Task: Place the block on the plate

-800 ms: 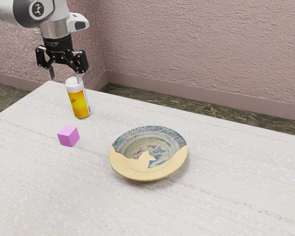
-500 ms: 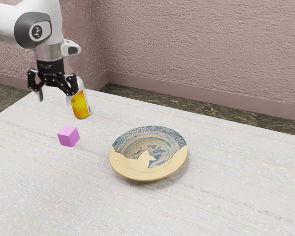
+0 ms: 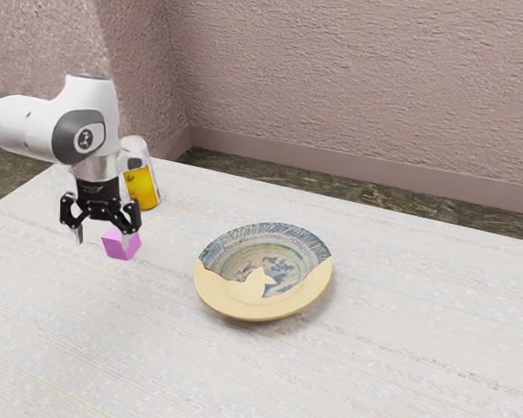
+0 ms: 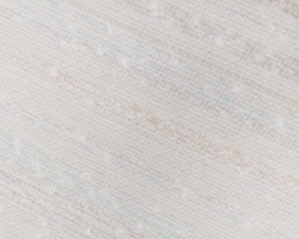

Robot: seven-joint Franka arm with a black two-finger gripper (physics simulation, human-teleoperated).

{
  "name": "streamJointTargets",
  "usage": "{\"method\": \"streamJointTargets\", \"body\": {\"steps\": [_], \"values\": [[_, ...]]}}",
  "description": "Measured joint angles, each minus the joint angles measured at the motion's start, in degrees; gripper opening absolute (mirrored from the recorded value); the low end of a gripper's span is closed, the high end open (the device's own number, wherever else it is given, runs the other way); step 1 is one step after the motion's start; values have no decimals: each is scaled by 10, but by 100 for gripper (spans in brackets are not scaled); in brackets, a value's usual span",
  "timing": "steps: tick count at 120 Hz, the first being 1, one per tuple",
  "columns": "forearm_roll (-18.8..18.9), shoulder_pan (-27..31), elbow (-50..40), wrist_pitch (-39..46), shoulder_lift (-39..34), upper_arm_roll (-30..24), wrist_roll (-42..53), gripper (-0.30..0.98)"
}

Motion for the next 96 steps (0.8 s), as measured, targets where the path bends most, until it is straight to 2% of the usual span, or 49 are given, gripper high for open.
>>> {"method": "streamJointTargets", "body": {"steps": [25,53,70,96], "values": [[-14,70,13,82,59,0,34,69],[-37,88,71,133,130,0,85,69],[-55,109,126,145,186,-7,122,69],[-66,130,173,154,234,-15,182,69]]}}
